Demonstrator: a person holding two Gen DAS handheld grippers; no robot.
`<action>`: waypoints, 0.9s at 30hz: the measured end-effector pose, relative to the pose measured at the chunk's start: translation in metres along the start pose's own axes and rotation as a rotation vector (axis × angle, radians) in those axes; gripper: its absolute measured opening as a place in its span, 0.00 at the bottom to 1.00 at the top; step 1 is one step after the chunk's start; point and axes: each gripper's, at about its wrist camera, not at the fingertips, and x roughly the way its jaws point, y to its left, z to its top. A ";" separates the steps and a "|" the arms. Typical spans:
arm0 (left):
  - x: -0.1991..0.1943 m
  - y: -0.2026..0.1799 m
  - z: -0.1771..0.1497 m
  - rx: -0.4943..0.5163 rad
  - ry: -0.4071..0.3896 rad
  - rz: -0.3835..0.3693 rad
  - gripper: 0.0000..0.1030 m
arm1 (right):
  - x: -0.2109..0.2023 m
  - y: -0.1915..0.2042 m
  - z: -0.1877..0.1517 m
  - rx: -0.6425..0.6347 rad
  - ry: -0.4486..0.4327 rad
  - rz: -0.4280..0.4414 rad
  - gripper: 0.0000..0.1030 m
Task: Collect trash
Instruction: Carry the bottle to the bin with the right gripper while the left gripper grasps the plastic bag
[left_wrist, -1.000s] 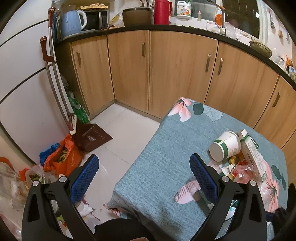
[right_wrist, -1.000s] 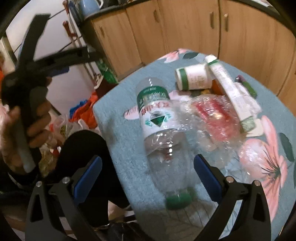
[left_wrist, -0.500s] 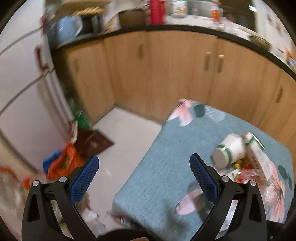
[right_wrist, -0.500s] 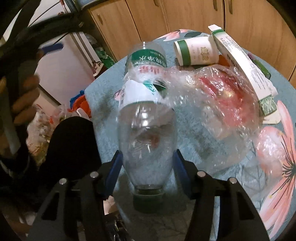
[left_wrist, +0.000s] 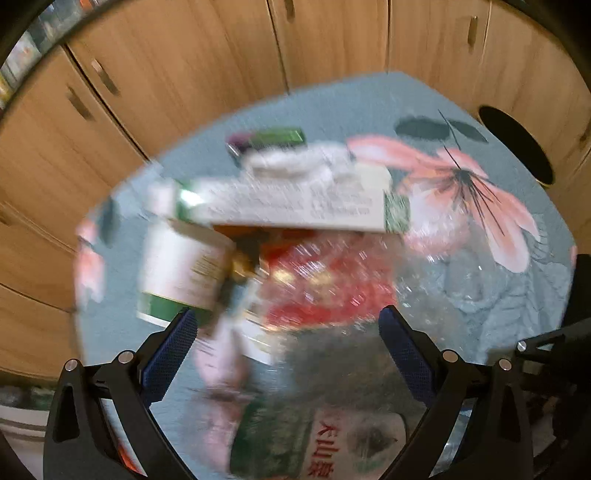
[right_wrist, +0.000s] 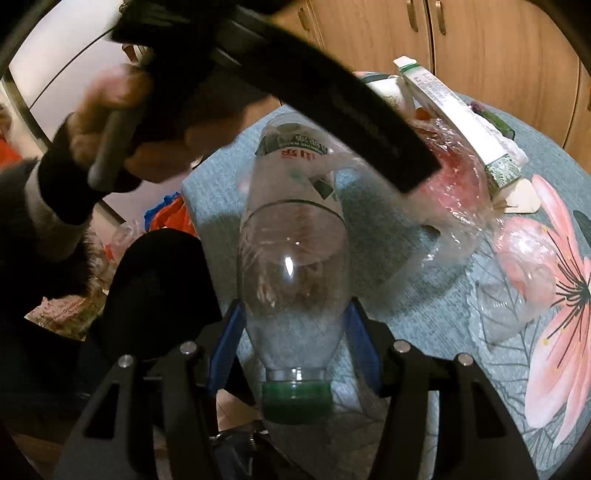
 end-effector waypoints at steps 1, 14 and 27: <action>0.007 0.001 -0.001 -0.003 0.039 -0.030 0.92 | 0.000 0.000 -0.001 0.001 -0.001 0.002 0.55; -0.018 0.020 -0.020 -0.272 0.065 -0.141 0.02 | -0.019 -0.010 -0.006 0.025 -0.049 -0.005 0.55; -0.088 0.018 0.013 -0.383 -0.153 -0.190 0.02 | -0.066 -0.028 -0.028 0.107 -0.207 -0.122 0.54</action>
